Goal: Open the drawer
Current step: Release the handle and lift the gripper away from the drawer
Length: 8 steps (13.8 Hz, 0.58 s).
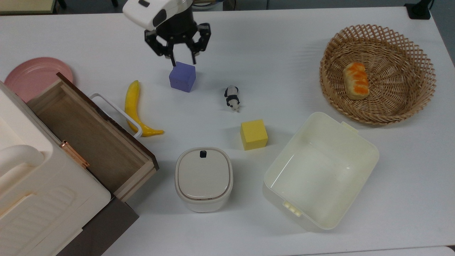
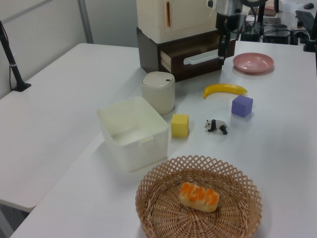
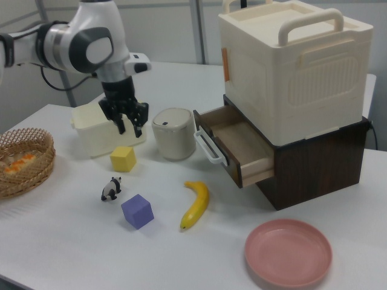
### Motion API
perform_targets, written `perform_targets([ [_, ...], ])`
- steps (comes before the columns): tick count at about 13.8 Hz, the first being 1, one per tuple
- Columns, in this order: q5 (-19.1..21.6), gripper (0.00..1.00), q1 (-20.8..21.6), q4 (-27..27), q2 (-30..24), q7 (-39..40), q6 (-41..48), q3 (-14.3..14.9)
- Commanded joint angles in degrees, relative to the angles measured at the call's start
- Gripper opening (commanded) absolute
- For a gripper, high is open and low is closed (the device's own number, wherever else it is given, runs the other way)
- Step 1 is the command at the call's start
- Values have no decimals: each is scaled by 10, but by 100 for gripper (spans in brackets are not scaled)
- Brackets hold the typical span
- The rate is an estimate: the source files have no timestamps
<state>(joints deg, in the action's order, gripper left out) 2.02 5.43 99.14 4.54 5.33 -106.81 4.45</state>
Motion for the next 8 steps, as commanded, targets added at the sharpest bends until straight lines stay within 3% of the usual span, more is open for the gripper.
perform_targets([
  [1,-1,100,-6,-49,-3,-88,108,-18],
  [3,-3,100,-7,-69,-3,-94,150,-20],
  [8,-3,100,-11,-71,-9,-95,146,-16],
])
